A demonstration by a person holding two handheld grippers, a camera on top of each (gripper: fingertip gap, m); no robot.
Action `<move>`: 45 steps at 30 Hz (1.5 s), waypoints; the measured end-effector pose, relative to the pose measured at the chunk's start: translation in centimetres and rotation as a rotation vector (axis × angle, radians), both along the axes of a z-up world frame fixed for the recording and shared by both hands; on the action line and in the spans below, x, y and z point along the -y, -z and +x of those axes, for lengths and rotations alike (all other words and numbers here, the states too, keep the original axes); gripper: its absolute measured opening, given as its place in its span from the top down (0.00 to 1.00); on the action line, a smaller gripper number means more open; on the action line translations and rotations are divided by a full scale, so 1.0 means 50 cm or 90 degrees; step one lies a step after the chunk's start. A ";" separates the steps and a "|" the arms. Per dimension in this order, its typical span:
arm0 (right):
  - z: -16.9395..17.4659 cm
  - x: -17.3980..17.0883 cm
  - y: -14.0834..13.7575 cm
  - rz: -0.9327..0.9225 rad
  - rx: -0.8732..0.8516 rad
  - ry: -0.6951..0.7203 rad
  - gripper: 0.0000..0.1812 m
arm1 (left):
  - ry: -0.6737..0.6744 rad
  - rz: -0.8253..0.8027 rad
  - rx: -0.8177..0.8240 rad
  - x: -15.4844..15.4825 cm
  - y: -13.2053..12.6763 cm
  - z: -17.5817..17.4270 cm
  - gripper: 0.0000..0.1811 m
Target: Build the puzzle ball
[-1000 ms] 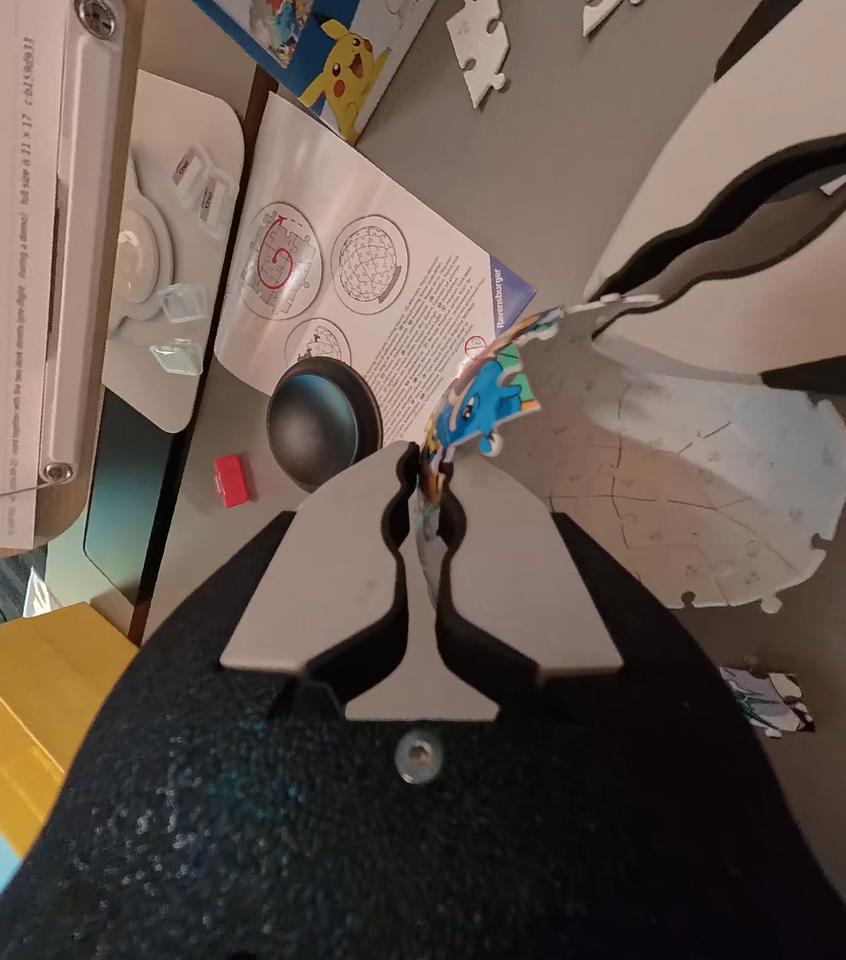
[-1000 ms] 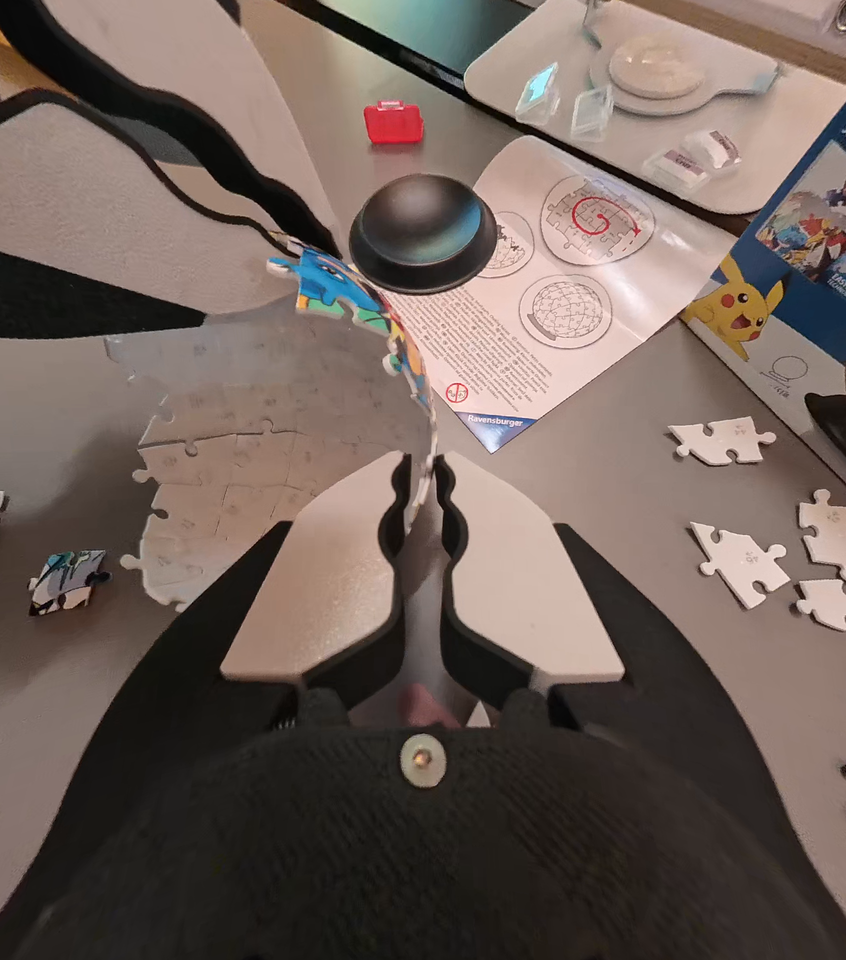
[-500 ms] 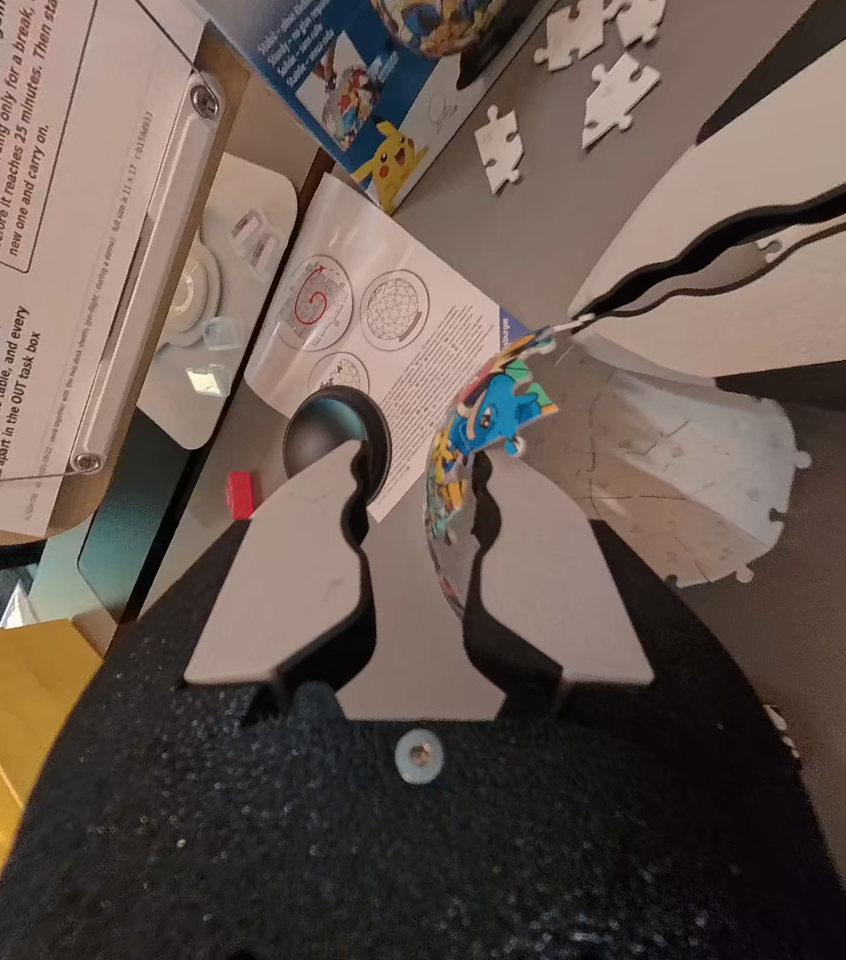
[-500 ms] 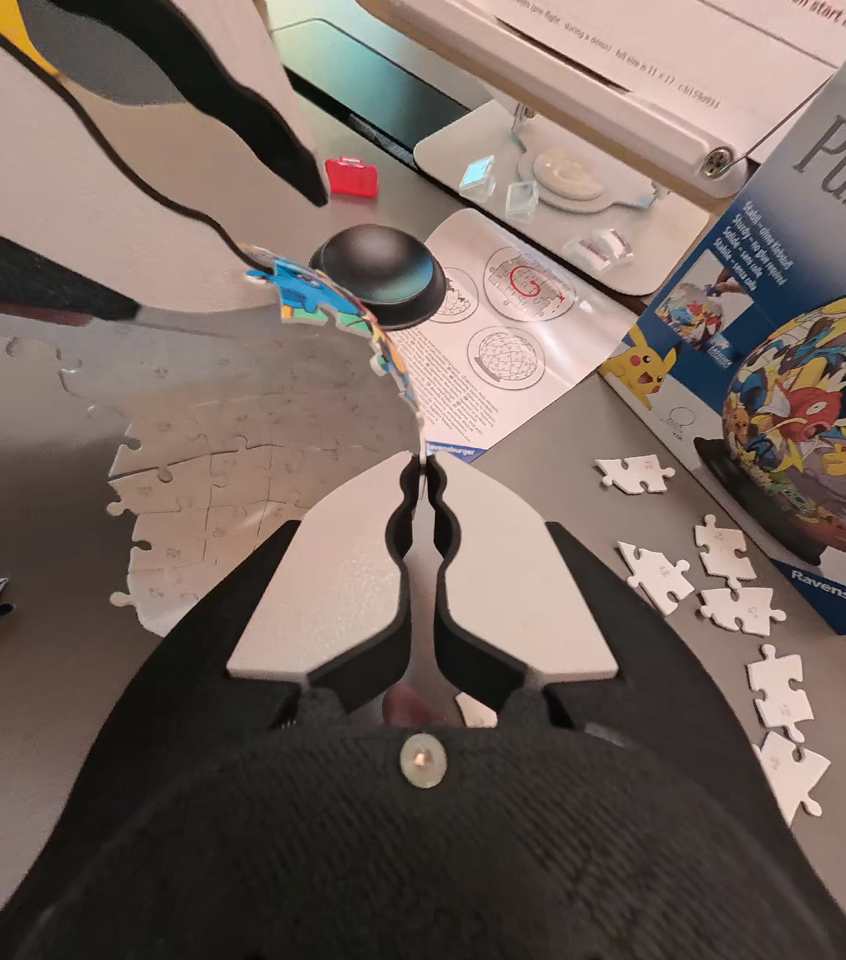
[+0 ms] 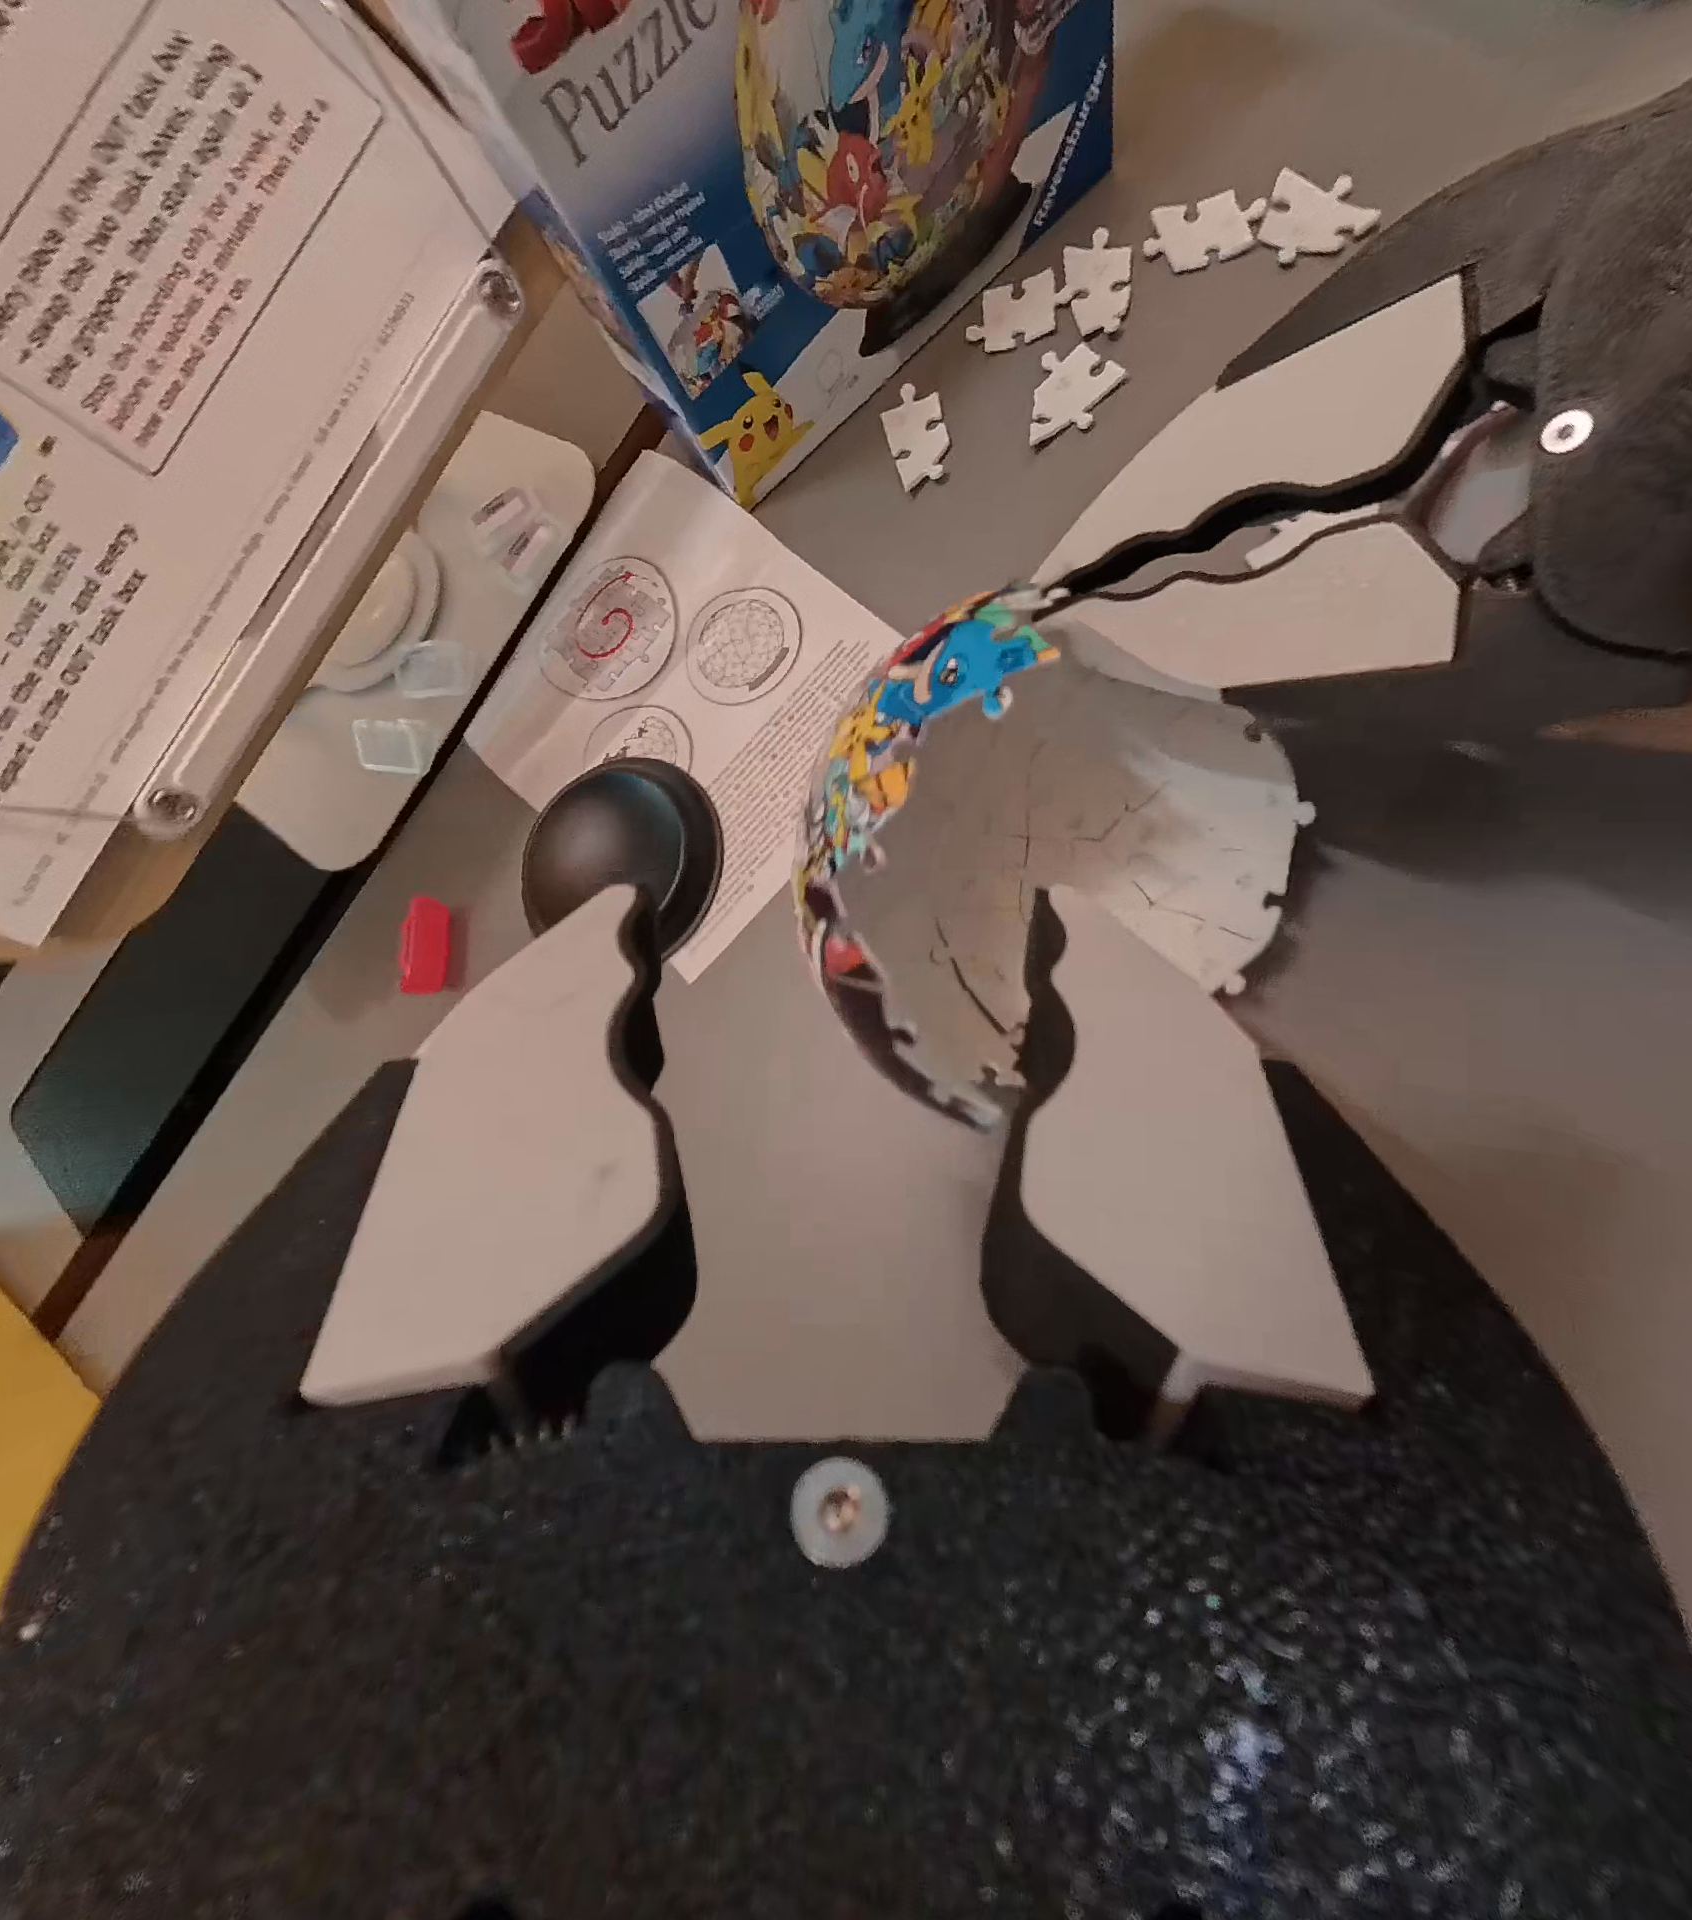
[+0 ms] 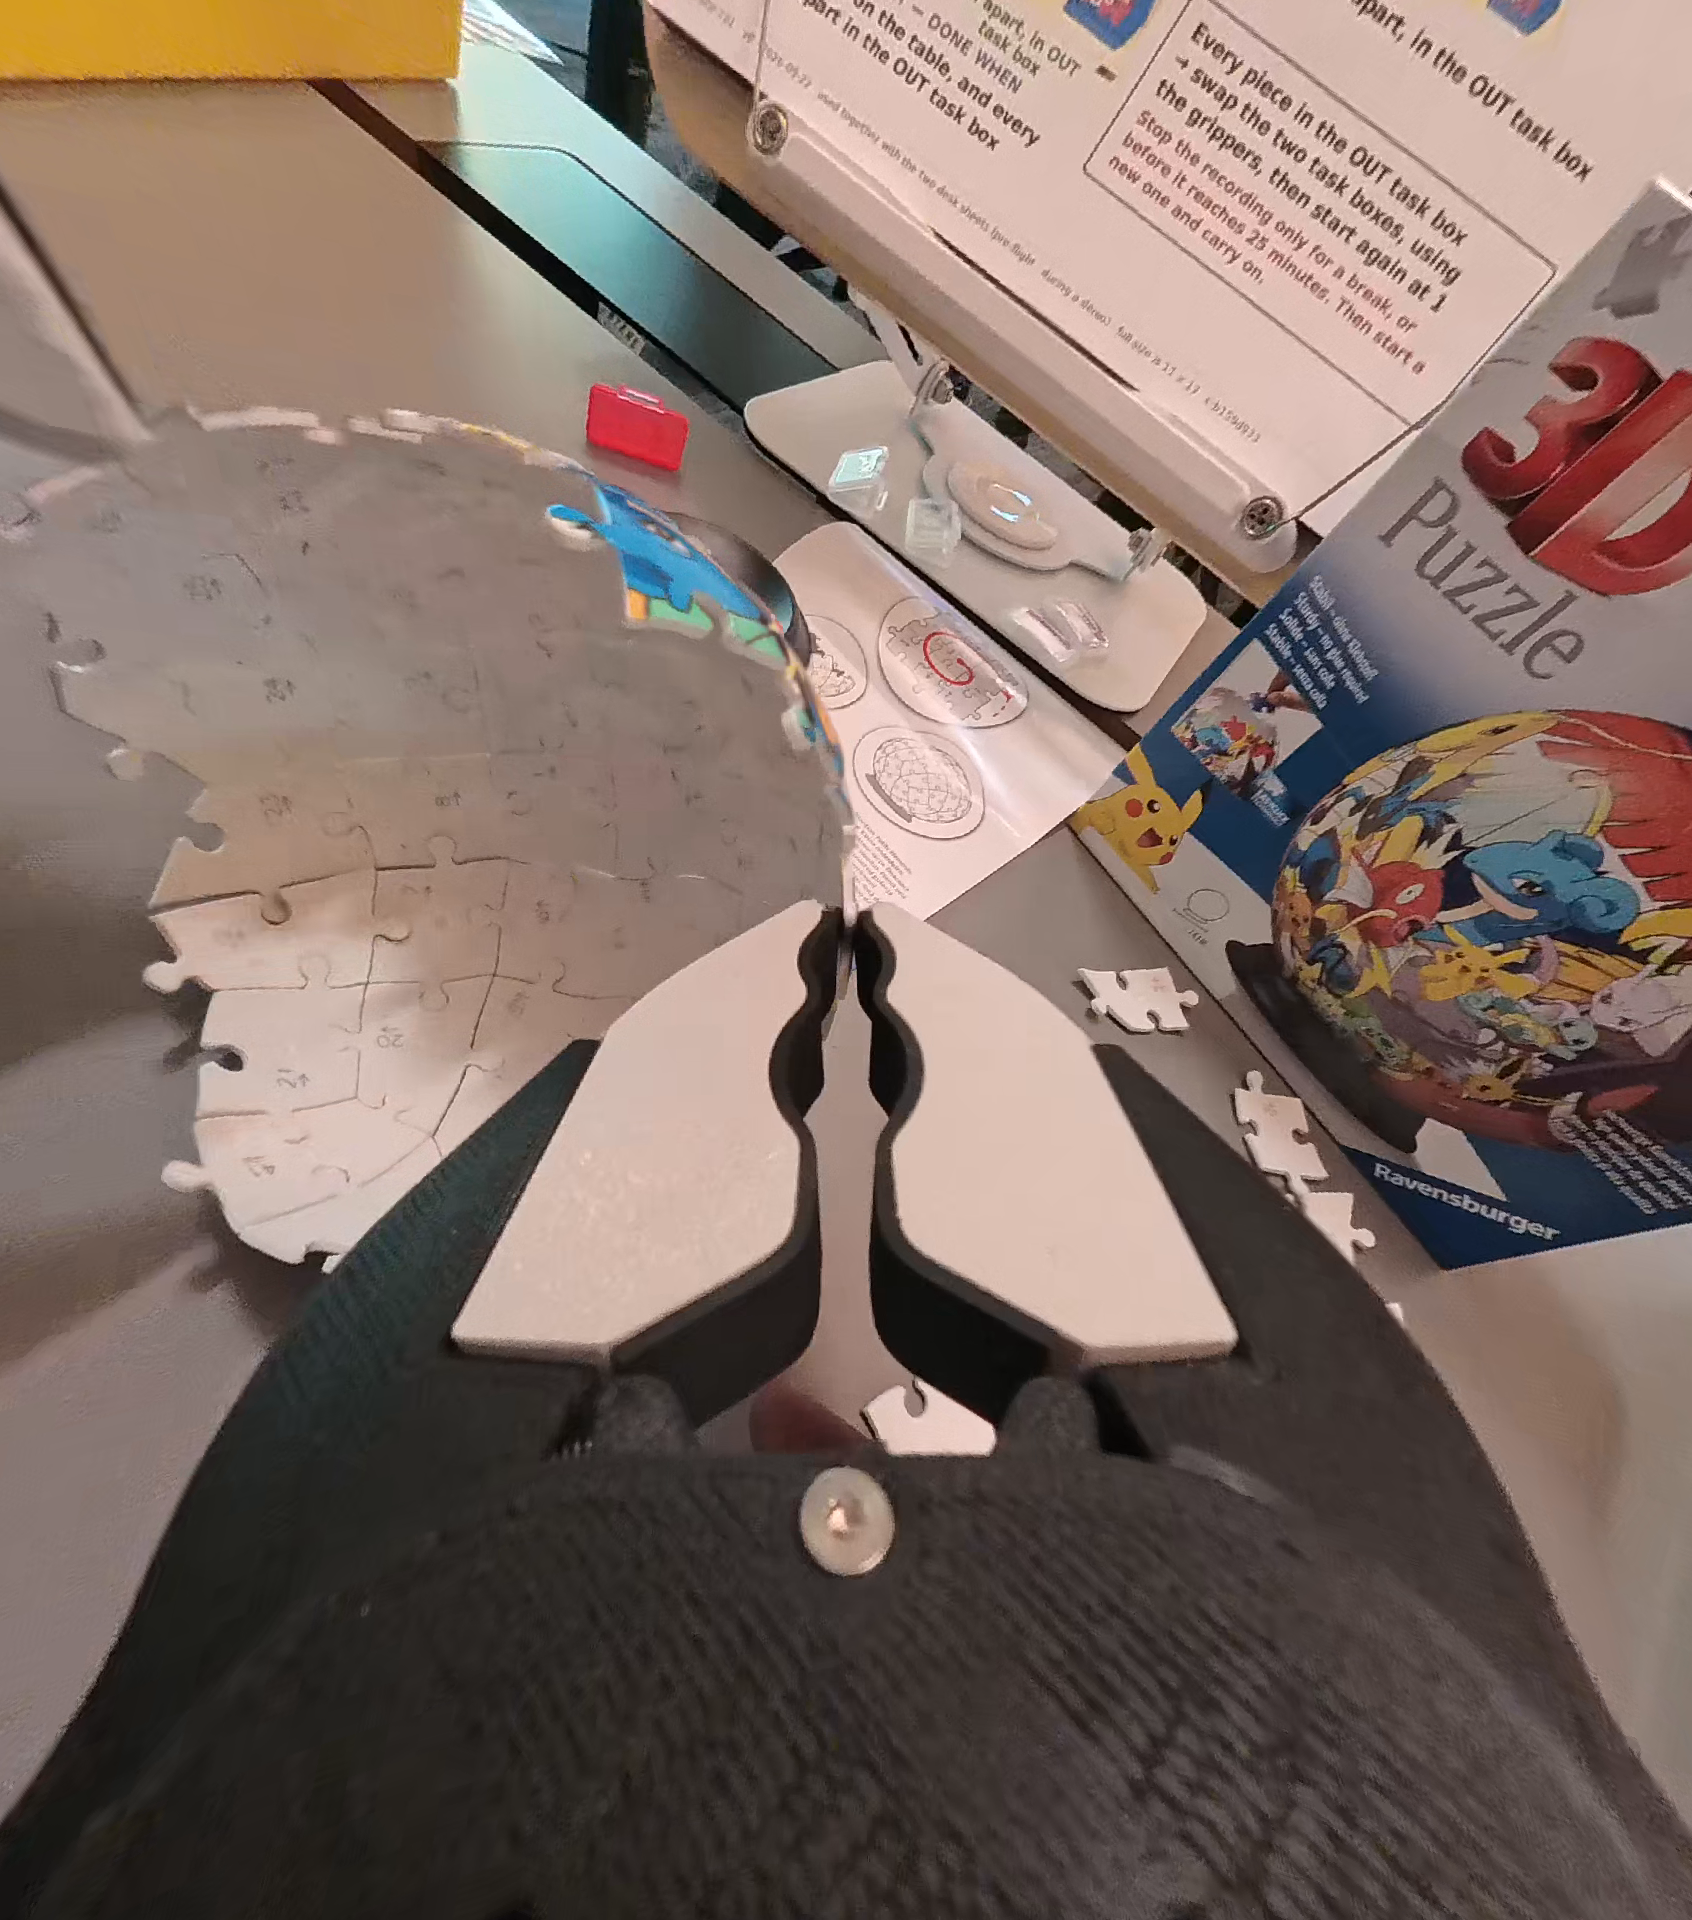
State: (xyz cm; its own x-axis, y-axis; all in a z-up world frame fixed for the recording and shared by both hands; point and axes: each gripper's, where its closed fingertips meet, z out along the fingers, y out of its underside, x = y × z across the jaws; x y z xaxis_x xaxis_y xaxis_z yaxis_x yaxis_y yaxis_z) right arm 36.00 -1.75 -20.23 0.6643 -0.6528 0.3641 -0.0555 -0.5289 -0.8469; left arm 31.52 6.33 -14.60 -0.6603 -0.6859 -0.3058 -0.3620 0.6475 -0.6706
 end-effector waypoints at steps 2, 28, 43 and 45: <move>-0.001 0.000 0.000 -0.010 0.011 0.003 0.98 | -0.017 -0.024 0.015 -0.022 -0.008 -0.016 0.66; -0.003 0.005 0.004 -0.064 0.008 0.028 0.98 | -0.169 -0.535 -0.394 0.001 0.184 -0.053 0.74; 0.017 0.006 0.013 -0.045 -0.089 -0.039 0.98 | 0.069 -0.198 -0.062 -0.036 0.165 -0.099 0.78; 0.018 0.002 0.012 -0.063 -0.080 -0.051 0.98 | 0.164 -0.069 0.081 -0.033 0.145 -0.117 0.78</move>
